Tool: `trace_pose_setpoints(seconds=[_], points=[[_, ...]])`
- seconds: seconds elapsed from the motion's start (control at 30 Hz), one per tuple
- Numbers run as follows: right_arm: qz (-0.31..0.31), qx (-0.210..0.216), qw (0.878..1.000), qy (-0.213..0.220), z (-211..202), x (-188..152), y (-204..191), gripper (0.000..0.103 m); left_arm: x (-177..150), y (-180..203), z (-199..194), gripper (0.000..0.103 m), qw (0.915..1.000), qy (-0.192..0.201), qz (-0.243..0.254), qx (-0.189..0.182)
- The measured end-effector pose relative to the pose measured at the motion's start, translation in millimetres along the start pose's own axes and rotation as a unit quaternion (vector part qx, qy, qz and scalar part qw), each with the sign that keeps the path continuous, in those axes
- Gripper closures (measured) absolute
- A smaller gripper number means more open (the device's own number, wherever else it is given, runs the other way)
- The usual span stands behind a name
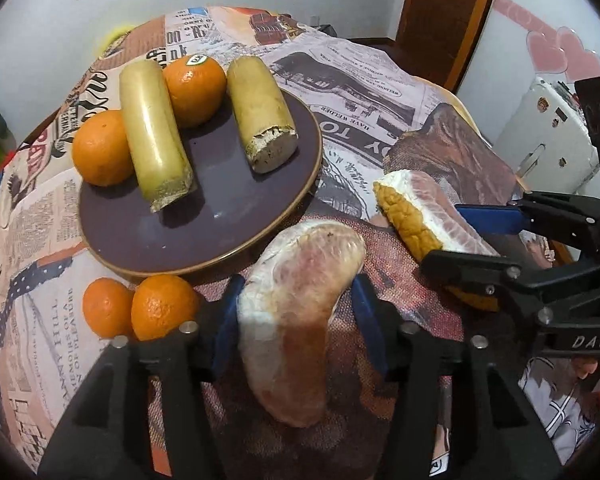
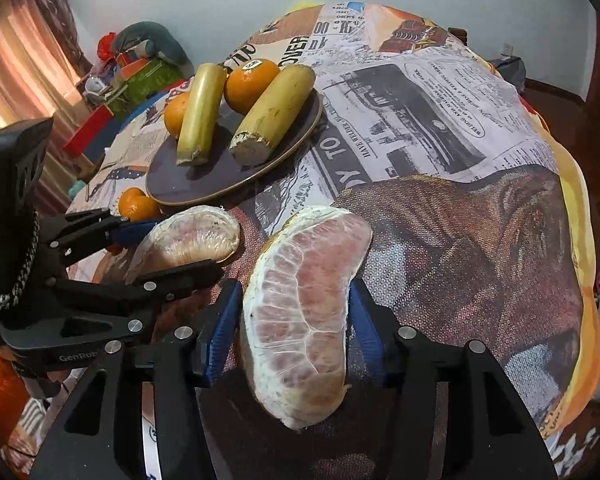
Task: Organize fruits
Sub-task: 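Lift both pomelo segments off the cloth and carry them over the grey plate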
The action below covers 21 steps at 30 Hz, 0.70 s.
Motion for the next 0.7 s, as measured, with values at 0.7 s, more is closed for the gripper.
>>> trace_pose_setpoints(seconds=[0.7], points=[[-0.01,-0.001,0.997,0.071,-39.2,20.2,-21.0,0.054,-13.5,-17.5,-64.8,0.082,0.9961,0.064,-0.06,0.007]])
Point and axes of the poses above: each gripper's, at about its wrist camera, not at the fingertips, and z roughly the way its jaws point, y to its right, x to its top, the point moved 4 cm from there along z, roughly the way its jaws point, and after that the axes turned 3 degrees about z, right-handed, at the moved point
